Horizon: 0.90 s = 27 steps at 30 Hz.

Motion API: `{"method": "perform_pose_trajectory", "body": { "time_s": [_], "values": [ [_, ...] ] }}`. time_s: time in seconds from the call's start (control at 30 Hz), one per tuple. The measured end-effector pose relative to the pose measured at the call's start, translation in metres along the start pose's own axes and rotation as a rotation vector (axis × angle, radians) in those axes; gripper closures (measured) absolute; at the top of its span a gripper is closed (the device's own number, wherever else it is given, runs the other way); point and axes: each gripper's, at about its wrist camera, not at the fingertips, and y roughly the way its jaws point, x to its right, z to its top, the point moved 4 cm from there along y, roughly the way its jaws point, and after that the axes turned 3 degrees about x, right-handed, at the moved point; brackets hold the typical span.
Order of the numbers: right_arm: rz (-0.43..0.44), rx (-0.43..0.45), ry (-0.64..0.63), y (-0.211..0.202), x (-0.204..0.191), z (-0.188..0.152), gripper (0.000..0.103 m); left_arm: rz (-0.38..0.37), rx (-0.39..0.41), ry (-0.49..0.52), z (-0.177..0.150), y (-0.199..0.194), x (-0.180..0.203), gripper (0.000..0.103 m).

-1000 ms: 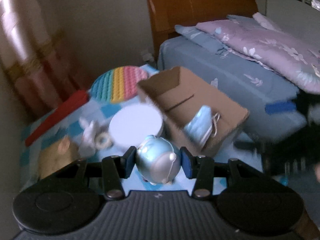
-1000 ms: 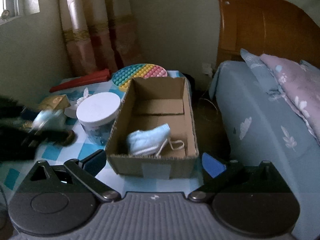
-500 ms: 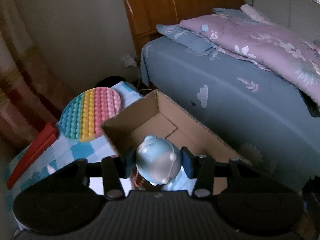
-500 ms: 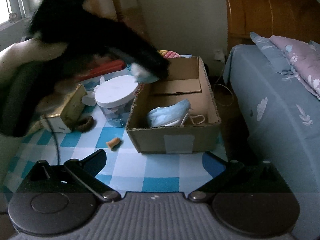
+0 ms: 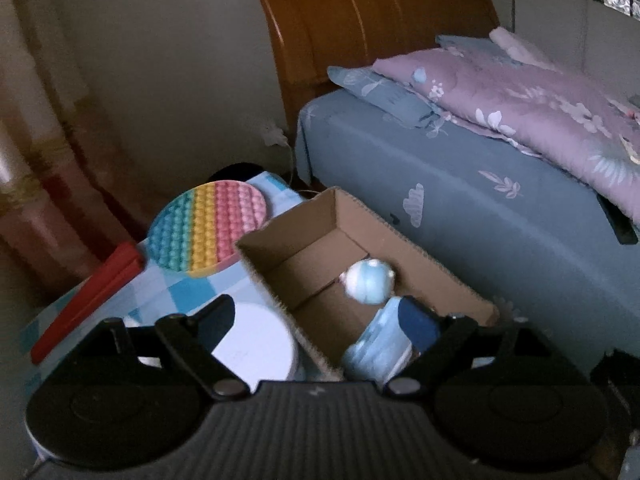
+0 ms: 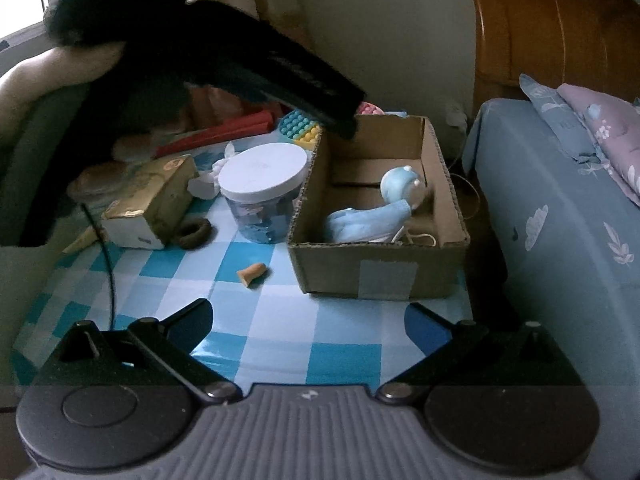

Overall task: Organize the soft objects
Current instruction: 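Lower the figurine into the cardboard box and open the left gripper, then move the left gripper to the small tan wooden peg and grasp it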

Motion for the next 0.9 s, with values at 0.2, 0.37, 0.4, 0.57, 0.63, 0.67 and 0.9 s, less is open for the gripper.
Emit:
{"method": "perform_pose_trajectory", "body": {
  "time_s": [0.2, 0.37, 0.4, 0.57, 0.63, 0.67, 0.9],
  "values": [
    [-0.005, 0.002, -0.026, -0.009, -0.011, -0.005, 0.0, 0.046, 0.018, -0.06, -0.04, -0.036, -0.019, 0.01],
    [-0.001, -0.007, -0.035, -0.011, -0.022, -0.009, 0.0, 0.11, -0.009, -0.136, -0.09, -0.059, -0.037, 0.01],
    [0.001, -0.008, -0.04, -0.011, -0.025, -0.009, 0.0, 0.122, -0.016, -0.148, -0.099, -0.062, -0.04, 0.01],
    [0.01, 0.004, -0.072, -0.008, -0.038, -0.011, 0.0, 0.175, -0.032, -0.231, -0.144, -0.083, -0.056, 0.01],
    [0.013, 0.014, -0.095, -0.006, -0.044, -0.013, 0.0, 0.178, -0.031, -0.258, -0.159, -0.088, -0.06, 0.01],
    [0.011, 0.017, -0.102, -0.005, -0.046, -0.013, 0.0, 0.177, -0.032, -0.259, -0.164, -0.089, -0.06, 0.01],
    [0.029, 0.036, -0.143, 0.0, -0.054, -0.018, 0.0, 0.138, -0.053, -0.241, -0.183, -0.071, -0.059, 0.01]
  ]
}}
